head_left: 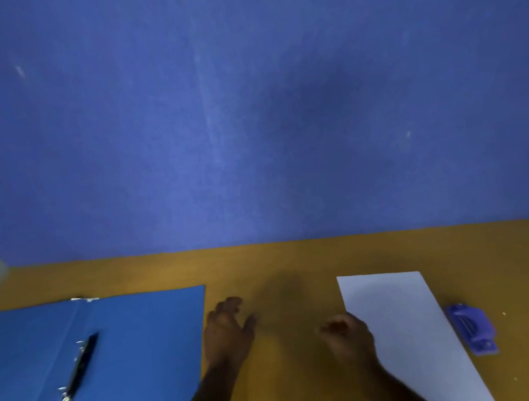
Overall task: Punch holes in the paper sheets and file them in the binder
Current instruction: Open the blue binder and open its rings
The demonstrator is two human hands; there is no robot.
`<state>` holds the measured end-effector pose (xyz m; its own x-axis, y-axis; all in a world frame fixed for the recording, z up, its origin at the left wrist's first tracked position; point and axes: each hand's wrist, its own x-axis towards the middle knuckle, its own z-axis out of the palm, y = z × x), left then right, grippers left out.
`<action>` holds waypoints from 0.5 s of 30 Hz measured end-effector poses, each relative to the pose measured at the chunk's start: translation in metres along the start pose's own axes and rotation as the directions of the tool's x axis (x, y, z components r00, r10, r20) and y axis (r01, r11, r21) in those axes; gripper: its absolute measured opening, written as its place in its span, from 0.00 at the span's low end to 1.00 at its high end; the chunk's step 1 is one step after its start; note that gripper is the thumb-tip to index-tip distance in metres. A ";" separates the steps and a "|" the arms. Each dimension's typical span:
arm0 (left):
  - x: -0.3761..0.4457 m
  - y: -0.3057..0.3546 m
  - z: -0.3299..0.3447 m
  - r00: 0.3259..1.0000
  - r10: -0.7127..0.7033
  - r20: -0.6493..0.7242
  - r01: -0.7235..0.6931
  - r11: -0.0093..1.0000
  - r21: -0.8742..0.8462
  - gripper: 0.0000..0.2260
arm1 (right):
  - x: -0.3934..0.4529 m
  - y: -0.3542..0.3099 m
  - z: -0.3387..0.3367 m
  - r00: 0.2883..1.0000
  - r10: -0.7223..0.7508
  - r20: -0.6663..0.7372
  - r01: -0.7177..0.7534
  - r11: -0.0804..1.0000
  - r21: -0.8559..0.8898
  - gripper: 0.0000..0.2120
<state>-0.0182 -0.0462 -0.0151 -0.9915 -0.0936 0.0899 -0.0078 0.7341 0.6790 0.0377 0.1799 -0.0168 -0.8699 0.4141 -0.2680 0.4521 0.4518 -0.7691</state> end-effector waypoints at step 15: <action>0.033 -0.151 -0.157 0.862 -0.465 -0.203 0.493 0.861 0.123 0.31 | -0.067 -0.112 0.144 0.782 0.182 0.596 -0.421 0.859 0.291 0.11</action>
<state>-0.0288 -0.2662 -0.0003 -0.8245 -0.5586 -0.0901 -0.5120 0.6687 0.5391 0.0171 -0.0121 0.0040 -0.7158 -0.0648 -0.6953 0.6974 -0.0165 -0.7164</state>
